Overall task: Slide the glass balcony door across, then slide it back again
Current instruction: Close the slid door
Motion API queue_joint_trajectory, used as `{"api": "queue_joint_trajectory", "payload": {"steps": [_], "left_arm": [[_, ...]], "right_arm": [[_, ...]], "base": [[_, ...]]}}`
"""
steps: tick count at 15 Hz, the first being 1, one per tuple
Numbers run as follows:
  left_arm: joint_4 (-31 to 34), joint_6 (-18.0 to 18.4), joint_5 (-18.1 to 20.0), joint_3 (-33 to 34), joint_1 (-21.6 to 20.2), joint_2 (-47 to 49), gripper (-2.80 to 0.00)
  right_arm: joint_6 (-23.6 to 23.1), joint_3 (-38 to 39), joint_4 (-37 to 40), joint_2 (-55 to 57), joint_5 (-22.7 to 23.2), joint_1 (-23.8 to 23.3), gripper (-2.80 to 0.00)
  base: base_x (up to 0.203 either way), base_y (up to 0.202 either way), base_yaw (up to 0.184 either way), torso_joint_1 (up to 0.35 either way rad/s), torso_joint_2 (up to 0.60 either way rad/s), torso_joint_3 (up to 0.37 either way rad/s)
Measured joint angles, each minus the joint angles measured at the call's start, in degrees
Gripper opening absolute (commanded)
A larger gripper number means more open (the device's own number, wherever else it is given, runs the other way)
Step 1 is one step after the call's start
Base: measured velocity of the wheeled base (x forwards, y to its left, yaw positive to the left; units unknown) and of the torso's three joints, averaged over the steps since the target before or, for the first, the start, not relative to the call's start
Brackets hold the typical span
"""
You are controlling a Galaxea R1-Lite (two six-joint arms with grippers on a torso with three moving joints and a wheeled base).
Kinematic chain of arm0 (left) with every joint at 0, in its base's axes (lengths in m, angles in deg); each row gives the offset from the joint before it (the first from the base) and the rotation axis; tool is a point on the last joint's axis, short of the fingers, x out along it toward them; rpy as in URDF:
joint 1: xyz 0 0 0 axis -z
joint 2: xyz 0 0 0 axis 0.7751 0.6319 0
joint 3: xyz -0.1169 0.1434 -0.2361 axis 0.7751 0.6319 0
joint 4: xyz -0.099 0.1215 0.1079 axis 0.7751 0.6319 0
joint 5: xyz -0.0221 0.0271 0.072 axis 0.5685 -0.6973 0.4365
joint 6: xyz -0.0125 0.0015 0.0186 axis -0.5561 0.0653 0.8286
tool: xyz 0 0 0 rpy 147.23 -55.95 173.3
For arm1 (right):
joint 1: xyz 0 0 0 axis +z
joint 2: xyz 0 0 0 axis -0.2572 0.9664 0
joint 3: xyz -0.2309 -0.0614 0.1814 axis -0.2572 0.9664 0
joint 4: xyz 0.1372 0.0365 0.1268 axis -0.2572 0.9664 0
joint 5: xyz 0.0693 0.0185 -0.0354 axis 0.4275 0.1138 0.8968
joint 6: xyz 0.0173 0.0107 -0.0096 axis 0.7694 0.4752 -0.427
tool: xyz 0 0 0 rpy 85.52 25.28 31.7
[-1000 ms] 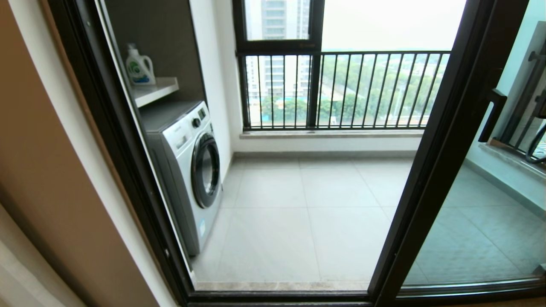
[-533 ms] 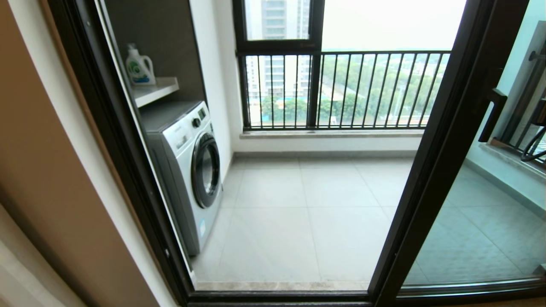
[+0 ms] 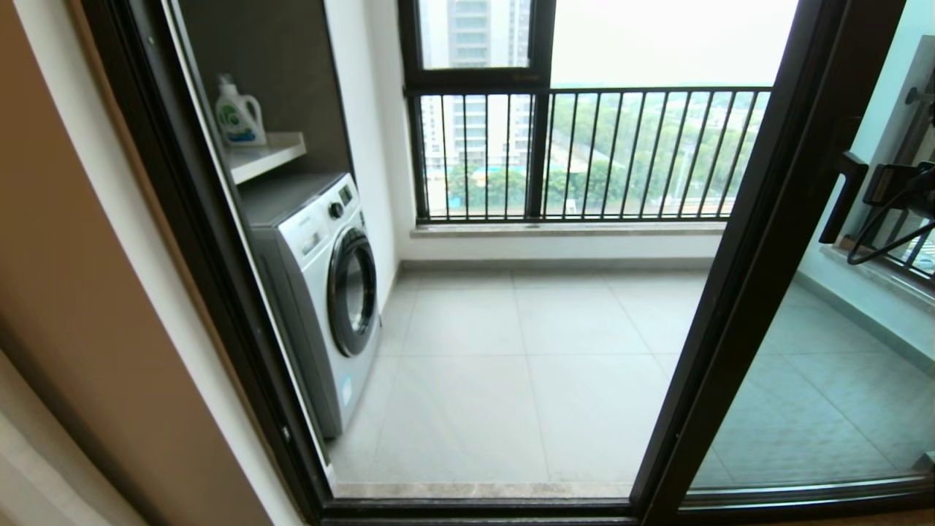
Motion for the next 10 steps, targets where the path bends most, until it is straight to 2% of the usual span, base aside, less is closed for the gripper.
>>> {"api": "queue_joint_trajectory", "payload": {"steps": [10], "left_arm": [[0.0, 0.0, 0.0, 0.0, 0.0, 0.0, -2.80]], "right_arm": [[-0.3, -0.3, 0.1, 0.0, -2.1, 7.4, -2.80]], "base": [[0.000, 0.000, 0.000, 0.000, 0.00, 0.000]]}}
